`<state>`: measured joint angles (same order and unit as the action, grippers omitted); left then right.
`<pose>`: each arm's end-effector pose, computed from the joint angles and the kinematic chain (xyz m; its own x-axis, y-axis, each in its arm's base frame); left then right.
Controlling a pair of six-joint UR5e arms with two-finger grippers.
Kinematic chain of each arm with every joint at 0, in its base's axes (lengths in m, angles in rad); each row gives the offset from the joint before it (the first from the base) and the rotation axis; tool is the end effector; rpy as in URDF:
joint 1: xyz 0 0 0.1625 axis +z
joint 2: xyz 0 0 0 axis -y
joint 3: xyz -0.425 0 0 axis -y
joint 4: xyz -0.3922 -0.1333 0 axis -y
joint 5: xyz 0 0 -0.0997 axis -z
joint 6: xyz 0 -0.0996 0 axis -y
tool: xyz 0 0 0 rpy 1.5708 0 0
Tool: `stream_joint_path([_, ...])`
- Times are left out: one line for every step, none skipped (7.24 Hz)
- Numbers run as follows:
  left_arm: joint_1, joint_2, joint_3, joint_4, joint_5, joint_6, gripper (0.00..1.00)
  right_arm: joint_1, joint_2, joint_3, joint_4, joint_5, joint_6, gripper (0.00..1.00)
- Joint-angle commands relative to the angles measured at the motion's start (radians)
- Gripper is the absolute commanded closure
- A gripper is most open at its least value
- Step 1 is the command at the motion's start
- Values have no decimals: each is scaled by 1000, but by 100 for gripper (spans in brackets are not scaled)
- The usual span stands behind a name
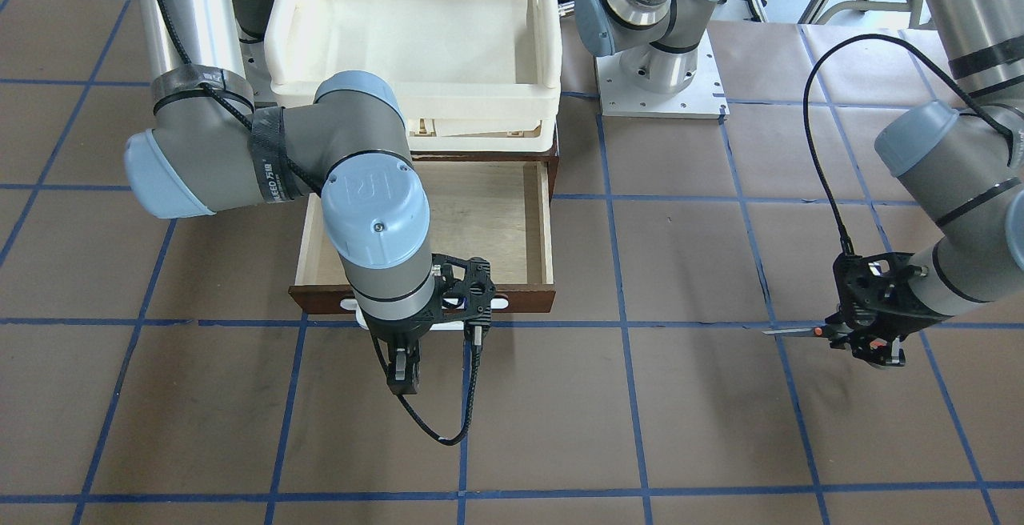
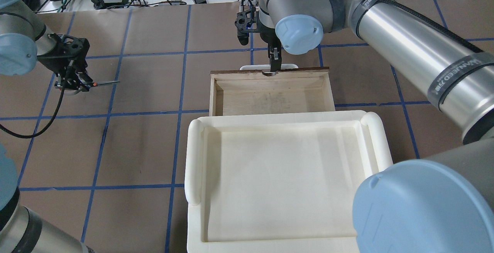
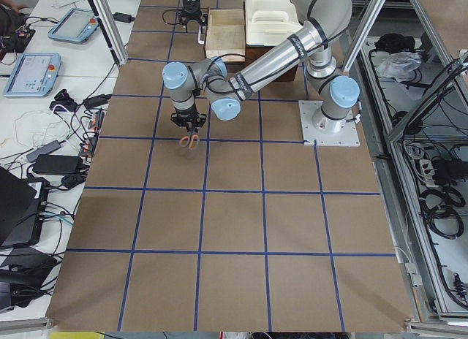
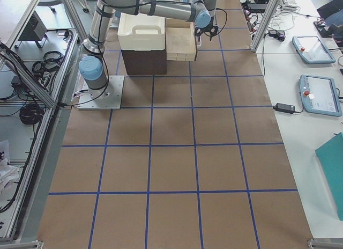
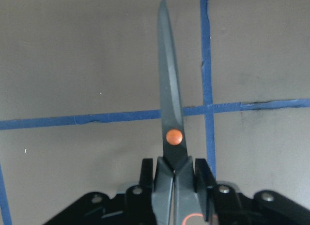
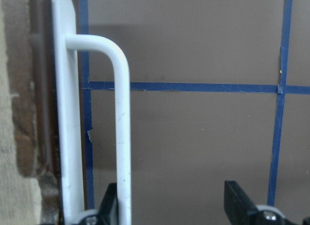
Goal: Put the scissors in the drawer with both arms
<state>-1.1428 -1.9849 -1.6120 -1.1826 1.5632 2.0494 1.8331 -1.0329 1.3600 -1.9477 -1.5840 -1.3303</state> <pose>0.1337 -0.6161 0.2731 0.0513 0.9971 0.0560 0.9981 -0.0492 -0.0376 0.3073 -0.6357 0.3070 0.0215 -0.9984 0.0515 -0.9998 -0.0215 0.0009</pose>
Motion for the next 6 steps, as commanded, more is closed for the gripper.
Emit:
stream_joint_path([0,0,0,0,1,0,100,0,2,-2,-5,5,-1,49])
stream_joint_path([0,0,0,0,1,0,100,0,2,-2,-5,5,-1,48])
stream_joint_path([0,1,0,0,0,0,100,0,2,-2,-5,4,0,47])
stream_joint_path([0,1,0,0,0,0,100,0,4,-1,-5,10,14,7])
stream_joint_path([0,1,0,0,1,0,100,0,-4,-1,-4,4,19,0])
stream_joint_path([0,1,0,0,0,0,100,-3,-25,-1,-1,-1,22,0])
